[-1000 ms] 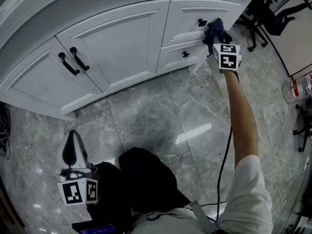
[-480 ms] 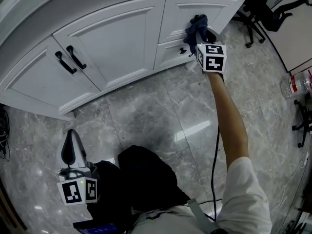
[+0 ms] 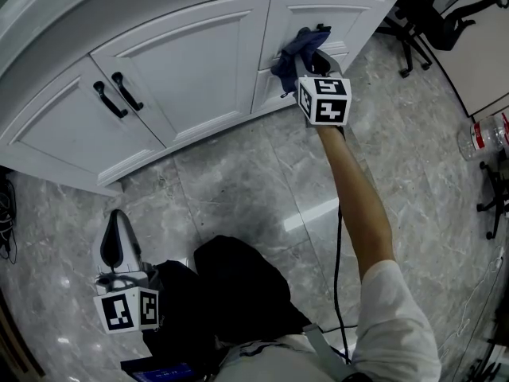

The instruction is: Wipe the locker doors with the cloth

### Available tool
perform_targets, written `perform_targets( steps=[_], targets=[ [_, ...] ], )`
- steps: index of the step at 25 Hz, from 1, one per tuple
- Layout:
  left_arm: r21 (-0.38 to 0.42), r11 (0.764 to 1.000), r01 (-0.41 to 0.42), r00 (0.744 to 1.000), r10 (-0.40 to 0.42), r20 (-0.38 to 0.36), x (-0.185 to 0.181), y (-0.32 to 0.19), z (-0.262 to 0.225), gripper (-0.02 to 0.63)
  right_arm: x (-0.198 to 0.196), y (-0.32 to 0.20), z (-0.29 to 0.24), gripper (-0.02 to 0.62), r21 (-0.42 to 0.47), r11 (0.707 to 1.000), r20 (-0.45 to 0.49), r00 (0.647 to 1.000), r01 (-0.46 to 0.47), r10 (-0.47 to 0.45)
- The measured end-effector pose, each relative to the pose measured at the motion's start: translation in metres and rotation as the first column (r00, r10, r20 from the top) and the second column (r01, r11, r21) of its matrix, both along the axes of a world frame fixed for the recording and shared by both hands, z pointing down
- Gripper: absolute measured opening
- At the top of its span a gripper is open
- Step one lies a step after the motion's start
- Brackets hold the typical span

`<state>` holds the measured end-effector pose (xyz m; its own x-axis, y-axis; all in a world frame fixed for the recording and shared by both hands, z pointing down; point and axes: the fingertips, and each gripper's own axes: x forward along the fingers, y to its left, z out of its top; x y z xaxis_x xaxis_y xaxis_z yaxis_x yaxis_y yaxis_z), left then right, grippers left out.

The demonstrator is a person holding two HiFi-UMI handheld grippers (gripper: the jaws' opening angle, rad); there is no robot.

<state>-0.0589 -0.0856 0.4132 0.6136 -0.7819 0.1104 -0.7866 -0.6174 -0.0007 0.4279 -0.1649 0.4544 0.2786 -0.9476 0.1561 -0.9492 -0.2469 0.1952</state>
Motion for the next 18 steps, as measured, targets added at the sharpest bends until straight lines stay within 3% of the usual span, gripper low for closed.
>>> perform_targets(
  steps=[9,18],
  targets=[
    [0.0,1.0,0.007,1.0,-0.007,-0.002,-0.004,-0.001,0.001,0.003,-0.006,0.0,0.005,0.084,0.034,0.999,0.107,0.994,0.002,-0.006],
    [-0.001,1.0,0.006,1.0,-0.006,0.004,-0.003,-0.001,0.0,0.003,-0.04,-0.004,0.011,0.084,0.026,0.997,0.019,0.998,0.067,-0.067]
  ],
)
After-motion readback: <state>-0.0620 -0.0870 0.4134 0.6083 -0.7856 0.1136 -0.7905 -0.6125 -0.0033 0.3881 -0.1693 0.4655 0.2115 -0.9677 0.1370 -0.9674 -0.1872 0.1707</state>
